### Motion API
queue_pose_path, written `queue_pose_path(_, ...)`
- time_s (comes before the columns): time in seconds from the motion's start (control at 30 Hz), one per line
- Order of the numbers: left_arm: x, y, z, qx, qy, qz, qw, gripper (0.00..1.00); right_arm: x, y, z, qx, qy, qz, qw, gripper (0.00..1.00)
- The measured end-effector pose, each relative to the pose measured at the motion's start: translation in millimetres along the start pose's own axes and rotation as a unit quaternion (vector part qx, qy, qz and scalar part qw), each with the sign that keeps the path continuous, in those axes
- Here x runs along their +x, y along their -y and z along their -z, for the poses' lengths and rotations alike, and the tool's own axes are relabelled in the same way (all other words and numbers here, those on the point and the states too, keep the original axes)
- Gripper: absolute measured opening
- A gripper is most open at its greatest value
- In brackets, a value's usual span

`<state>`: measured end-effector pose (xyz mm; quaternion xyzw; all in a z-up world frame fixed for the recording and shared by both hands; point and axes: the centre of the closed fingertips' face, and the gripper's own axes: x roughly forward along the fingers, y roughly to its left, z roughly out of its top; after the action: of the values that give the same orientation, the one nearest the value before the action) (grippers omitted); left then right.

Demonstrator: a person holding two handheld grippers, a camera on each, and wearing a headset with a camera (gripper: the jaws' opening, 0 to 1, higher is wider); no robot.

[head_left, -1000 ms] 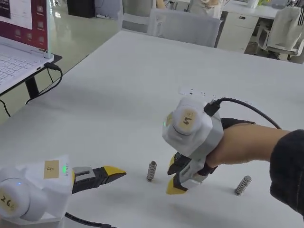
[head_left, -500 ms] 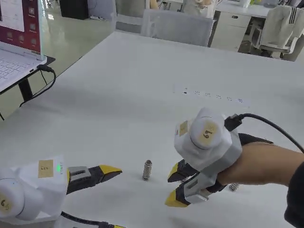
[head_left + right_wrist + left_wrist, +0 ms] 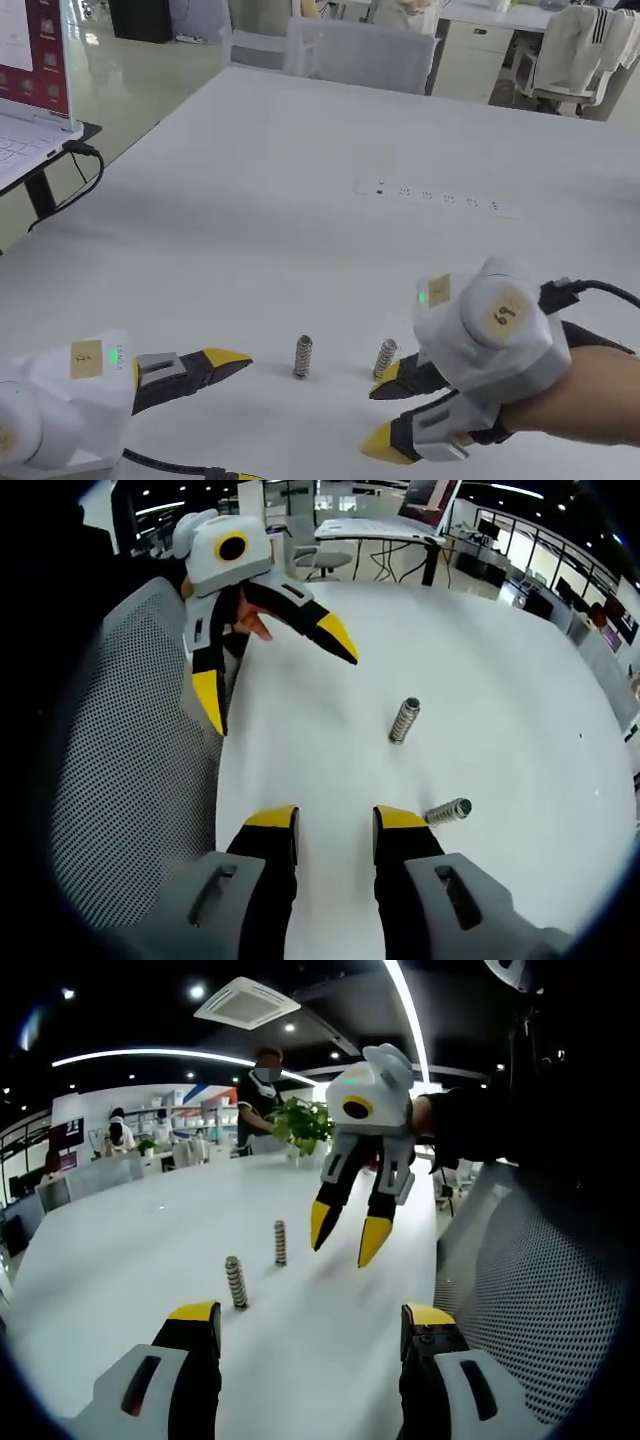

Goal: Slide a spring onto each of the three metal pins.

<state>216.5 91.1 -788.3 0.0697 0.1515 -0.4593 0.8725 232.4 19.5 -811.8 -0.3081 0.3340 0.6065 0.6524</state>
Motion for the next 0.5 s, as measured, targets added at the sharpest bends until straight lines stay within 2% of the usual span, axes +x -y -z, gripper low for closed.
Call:
queue_pose_path(0.27, 1.6, 2.6, -0.5, 0.002, -0.002, 0.004, 1.0000, 0.69, -11.9, 0.4, 9.1, 0.040, 0.029, 0.019, 0.9986, 0.29)
queue_pose_path(0.5, 2.4, 5.0, -1.3, 0.001, -0.002, 0.008, 1.0000, 0.70, -22.5, 0.2, 20.0, 0.069, 0.050, 0.040, 0.9956, 0.28)
